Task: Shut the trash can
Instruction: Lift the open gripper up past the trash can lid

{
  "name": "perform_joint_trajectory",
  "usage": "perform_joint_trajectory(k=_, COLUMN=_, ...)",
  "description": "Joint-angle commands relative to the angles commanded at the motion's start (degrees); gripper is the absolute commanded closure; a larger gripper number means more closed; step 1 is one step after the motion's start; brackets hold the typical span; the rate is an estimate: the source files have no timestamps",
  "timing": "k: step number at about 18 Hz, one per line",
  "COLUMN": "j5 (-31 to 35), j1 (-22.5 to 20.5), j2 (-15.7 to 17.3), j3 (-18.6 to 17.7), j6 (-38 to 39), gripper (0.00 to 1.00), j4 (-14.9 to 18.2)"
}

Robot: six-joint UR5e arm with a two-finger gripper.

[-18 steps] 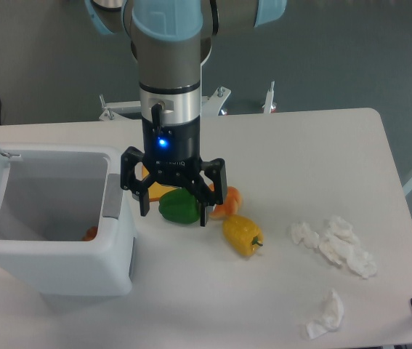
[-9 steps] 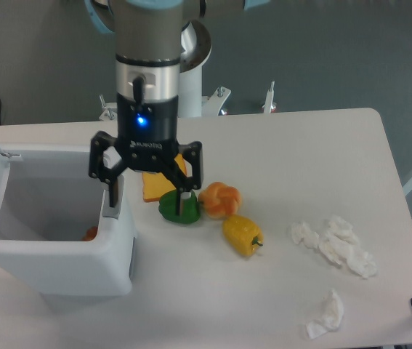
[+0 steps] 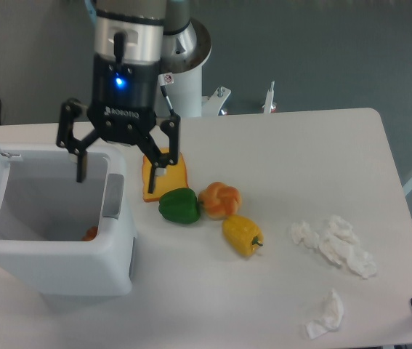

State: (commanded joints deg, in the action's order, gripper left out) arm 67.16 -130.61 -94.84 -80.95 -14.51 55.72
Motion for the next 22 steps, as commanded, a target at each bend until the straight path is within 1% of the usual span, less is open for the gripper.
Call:
perform_joint_trajectory(k=3, j5=-1.41, j1=0.17, j2=1.23, j3=-0.26, j6=0.18, gripper=0.0, j4=0.0)
perform_joint_trajectory(k=7, j5=-6.24, j1=0.53, j2=2.37, j3=-0.35, j6=2.37, gripper=0.0, j4=0.0)
perform_joint_trajectory(k=14, j5=-10.37, j1=1.32, j2=4.75, j3=-0.79, j6=3.17, gripper=0.0, j4=0.0)
perform_joint_trajectory(k=19, j5=-12.04, j1=2.2, j2=7.64, j3=-3.95, j6=3.08, gripper=0.0, j4=0.0)
perform_joint_trajectory(k=22, j5=-15.2, j1=2.2, j2=8.61, j3=-4.13, j6=3.43, gripper=0.0, j4=0.0)
